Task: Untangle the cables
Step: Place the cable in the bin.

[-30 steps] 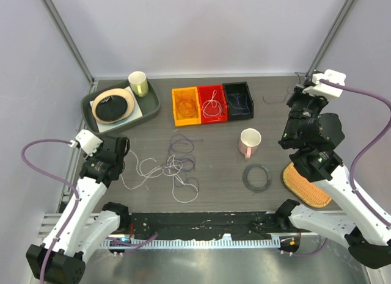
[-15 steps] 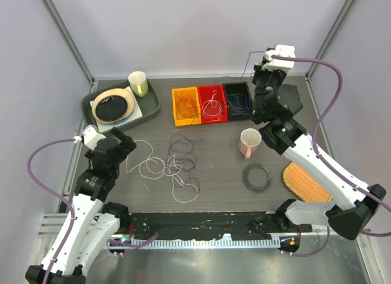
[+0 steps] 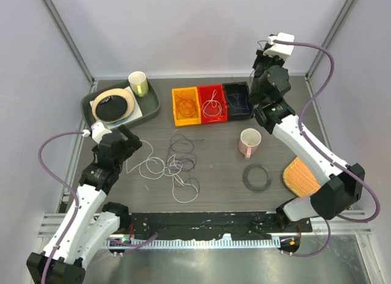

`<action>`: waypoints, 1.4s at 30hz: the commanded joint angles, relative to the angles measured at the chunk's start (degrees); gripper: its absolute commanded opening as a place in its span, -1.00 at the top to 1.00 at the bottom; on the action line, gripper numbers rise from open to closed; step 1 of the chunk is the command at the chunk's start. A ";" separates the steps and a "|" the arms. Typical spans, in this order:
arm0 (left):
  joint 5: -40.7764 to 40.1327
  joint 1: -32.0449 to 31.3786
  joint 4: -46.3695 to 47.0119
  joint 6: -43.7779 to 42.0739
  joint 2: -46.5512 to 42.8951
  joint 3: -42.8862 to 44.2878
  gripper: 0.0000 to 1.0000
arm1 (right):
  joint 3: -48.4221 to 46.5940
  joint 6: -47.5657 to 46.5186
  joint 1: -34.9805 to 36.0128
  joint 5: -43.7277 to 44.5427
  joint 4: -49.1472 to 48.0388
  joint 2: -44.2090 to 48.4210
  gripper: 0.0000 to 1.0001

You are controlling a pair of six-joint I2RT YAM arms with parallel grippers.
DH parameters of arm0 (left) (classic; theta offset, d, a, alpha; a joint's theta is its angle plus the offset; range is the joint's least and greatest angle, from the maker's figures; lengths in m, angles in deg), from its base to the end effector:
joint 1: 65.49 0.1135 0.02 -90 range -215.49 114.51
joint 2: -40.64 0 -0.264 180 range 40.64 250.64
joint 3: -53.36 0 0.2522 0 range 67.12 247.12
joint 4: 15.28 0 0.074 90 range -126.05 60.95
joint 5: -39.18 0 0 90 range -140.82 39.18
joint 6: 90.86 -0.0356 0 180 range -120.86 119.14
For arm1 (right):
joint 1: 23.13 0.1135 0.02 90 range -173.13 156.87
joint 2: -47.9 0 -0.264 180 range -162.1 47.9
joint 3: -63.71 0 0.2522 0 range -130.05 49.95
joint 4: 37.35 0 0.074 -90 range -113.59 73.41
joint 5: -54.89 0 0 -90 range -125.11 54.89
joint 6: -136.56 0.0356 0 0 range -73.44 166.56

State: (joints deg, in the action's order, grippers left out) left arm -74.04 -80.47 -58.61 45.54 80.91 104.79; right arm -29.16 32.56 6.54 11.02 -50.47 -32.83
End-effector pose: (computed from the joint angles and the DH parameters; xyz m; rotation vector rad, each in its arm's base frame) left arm 0.1546 -0.0268 0.2761 -0.7890 1.9348 -0.2185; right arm 0.2849 0.1328 0.4692 0.2660 1.2455 -0.2186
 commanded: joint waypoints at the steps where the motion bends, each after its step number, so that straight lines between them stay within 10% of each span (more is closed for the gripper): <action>1: 1.25 0.22 3.11 -1.13 0.68 0.12 -0.99 | -2.63 3.45 -2.42 -0.34 -6.34 -2.06 0.99; 42: -0.86 0.31 1.52 -1.39 0.33 0.39 -1.00 | -9.39 -6.12 -7.79 -0.26 -14.07 -15.77 0.99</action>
State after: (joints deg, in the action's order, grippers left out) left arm -73.67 -80.45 -58.06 45.12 81.87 104.81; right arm -35.41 32.17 -0.81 7.11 -57.55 -47.97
